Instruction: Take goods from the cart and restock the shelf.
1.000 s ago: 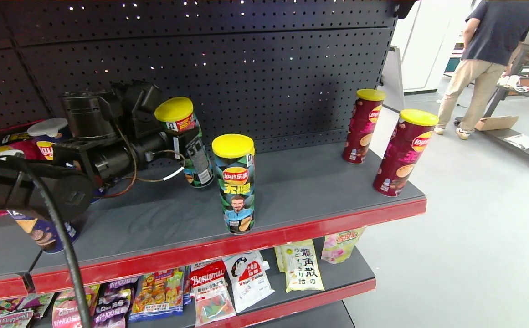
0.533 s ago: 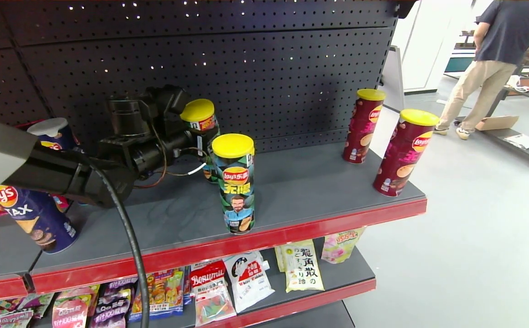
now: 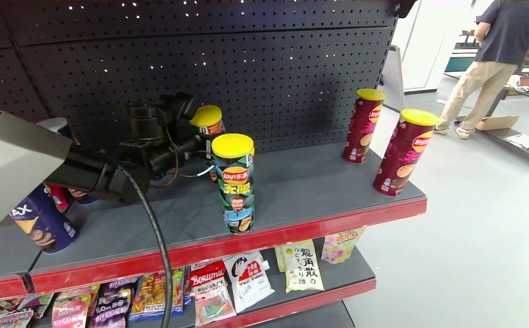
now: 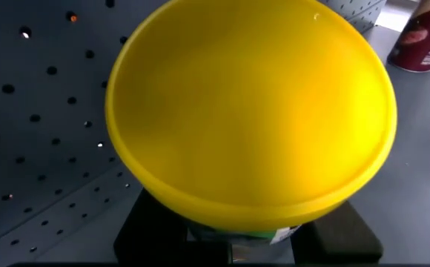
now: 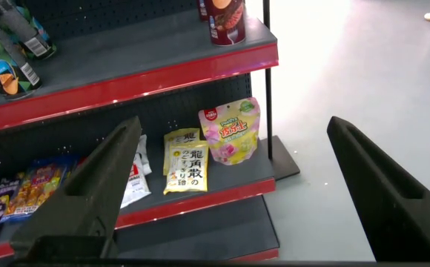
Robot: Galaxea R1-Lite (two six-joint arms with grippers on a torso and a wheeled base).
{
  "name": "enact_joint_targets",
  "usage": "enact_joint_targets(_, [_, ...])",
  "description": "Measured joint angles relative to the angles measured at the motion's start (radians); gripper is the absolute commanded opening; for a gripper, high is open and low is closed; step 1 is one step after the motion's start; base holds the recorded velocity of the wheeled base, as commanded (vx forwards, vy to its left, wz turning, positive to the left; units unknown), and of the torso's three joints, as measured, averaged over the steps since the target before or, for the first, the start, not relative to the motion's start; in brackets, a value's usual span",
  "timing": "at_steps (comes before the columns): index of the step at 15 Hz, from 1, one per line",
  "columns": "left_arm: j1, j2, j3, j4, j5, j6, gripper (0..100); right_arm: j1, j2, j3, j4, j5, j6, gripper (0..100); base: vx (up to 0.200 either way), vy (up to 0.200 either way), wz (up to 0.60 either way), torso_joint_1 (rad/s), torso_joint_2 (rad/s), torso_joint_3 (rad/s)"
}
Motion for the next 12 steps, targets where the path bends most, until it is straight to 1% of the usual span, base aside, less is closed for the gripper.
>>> enact_joint_targets(2, [0.001, 0.014, -0.016, 0.0, 0.0, 0.001, 0, 0.0, 0.0, 0.0, 0.0, 0.0, 0.0, 100, 0.0, 0.0, 0.0, 0.0, 0.0, 0.0])
enact_joint_targets(9, [-0.002, 0.026, -0.031, 0.026, -0.003, -0.001, 0, 0.0, 0.0, 0.0, 0.0, 0.0, 0.0, 100, 0.0, 0.0, 0.0, 0.0, 0.0, 0.0])
enact_joint_targets(12, [0.003, 0.008, -0.037, 0.084, -0.003, 0.0, 0, 0.0, 0.0, 0.0, 0.0, 0.0, 0.0, 100, 0.0, 0.0, 0.0, 0.0, 0.0, 0.0])
